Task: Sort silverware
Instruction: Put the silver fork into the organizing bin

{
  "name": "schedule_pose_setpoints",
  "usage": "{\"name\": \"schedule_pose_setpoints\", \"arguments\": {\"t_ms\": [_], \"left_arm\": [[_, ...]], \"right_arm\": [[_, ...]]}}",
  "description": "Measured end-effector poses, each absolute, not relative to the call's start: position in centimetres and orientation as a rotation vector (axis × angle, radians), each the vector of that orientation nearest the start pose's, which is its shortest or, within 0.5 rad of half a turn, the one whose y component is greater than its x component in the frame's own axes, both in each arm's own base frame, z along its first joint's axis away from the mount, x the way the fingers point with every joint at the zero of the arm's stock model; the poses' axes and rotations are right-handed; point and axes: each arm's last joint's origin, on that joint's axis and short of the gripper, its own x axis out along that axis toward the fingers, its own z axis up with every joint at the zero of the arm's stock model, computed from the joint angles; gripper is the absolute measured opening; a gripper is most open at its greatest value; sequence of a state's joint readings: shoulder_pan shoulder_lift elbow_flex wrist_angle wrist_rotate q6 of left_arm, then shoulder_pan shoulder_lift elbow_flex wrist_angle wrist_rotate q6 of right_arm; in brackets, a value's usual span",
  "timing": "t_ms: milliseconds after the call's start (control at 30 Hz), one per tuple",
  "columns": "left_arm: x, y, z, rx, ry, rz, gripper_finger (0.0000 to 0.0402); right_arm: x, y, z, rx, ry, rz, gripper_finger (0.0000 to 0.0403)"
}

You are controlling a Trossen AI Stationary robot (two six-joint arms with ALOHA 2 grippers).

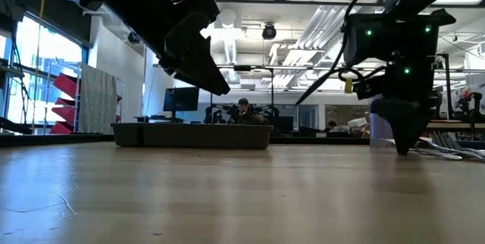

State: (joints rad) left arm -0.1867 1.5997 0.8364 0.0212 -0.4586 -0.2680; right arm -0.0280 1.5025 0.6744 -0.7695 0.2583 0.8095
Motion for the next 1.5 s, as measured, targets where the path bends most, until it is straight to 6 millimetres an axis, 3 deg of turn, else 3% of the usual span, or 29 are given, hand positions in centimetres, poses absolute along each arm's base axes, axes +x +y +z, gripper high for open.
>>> {"name": "schedule_pose_setpoints", "arguments": {"t_ms": [200,267,400,533,767,1033,1300,1500], "left_arm": [[31.2,-4.6,17.8,-0.018,0.662,0.358,0.0156],[31.2,-4.6,17.8,-0.018,0.662,0.358,0.0156],[31.1,-4.5,17.4,-0.032,0.602,0.349,0.0156],[30.6,-4.2,16.5,-0.056,0.530,0.328,0.0156],[30.6,-3.1,17.9,-0.025,0.167,0.160,0.0156],[33.6,1.0,18.6,-0.099,-0.012,-0.036,0.0179],[38.1,1.3,18.5,-0.083,-0.037,-0.099,0.0216],[38.9,1.5,18.8,-0.090,-0.015,-0.027,0.0213]], "right_arm": [[21.6,-1.3,13.0,0.436,1.355,-0.775,0.0021],[21.8,-1.0,13.2,0.384,1.303,-0.755,0.0011],[22.9,0.0,14.2,0.322,0.990,-0.660,0.0004],[22.3,0.9,13.8,0.350,0.661,-0.494,0.0002],[20.8,2.1,14.9,0.328,0.087,-0.190,0.0001],[21.9,2.6,16.5,0.228,0.025,-0.128,0.0000],[22.7,2.6,16.8,0.206,0.069,-0.151,0.0000],[22.6,2.6,16.7,0.203,0.080,-0.167,0.0002]]}}
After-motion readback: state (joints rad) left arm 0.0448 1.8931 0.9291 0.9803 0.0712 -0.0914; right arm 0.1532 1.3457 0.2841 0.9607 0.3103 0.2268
